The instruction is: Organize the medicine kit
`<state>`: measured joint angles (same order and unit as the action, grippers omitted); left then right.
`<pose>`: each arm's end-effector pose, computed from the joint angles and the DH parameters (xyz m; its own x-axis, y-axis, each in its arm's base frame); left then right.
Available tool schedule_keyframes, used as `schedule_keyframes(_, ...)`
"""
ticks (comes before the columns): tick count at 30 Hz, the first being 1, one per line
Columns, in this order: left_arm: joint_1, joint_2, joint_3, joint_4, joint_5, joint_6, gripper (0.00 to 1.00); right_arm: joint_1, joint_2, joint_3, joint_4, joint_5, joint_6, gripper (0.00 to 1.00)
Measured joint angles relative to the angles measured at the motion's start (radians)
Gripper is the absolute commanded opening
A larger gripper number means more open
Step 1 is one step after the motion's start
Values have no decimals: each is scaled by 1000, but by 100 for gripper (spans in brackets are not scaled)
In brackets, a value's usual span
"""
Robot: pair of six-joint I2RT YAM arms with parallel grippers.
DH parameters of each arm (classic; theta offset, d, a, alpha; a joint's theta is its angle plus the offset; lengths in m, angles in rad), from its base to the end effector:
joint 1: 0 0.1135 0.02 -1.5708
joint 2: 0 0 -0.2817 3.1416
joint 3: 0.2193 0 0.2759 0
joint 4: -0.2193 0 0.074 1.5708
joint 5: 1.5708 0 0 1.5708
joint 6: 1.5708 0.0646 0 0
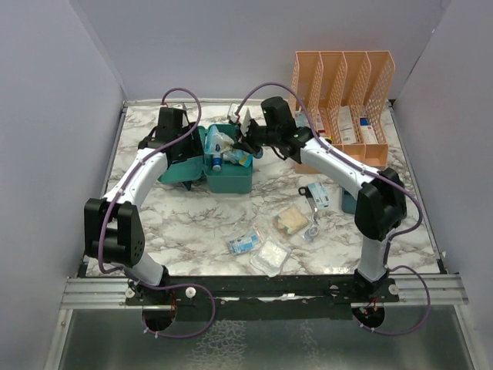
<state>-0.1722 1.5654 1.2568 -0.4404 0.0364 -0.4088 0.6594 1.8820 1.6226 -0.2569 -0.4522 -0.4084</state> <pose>0.3885 -0.0700 0.2762 -0.6941 -0.2825 -0.6622 -0.0854 0.9456 -0.3139 0.3754 0.3267 0.3054 -0.0200 -0.4674 -0.8838 -0.9363 0.3187 -0.1474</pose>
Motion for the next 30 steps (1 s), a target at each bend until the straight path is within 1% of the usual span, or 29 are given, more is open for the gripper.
schedule_keyframes(3,-1,-6,0,-4,-85,3,63,0,53,56,-52,-43,-49,11)
schedule_keyframes(6,0,-27,0,-3,-165,5,63,0,83,77,-101,-72,-82,11)
schedule_keyframes(10,2,-55,13,0,-211,5,63,0,111,92,-162,-88,-107,11)
schedule_keyframes(18,2,-56,21,5,-203,8,63,0,123,97,-209,-115,-119,11)
schedule_keyframes(24,2,-21,61,28,-160,23,63,0,174,162,-236,-134,-119,11)
schedule_keyframes(30,2,-1,64,39,-148,34,64,1,222,208,-264,-142,-117,11)
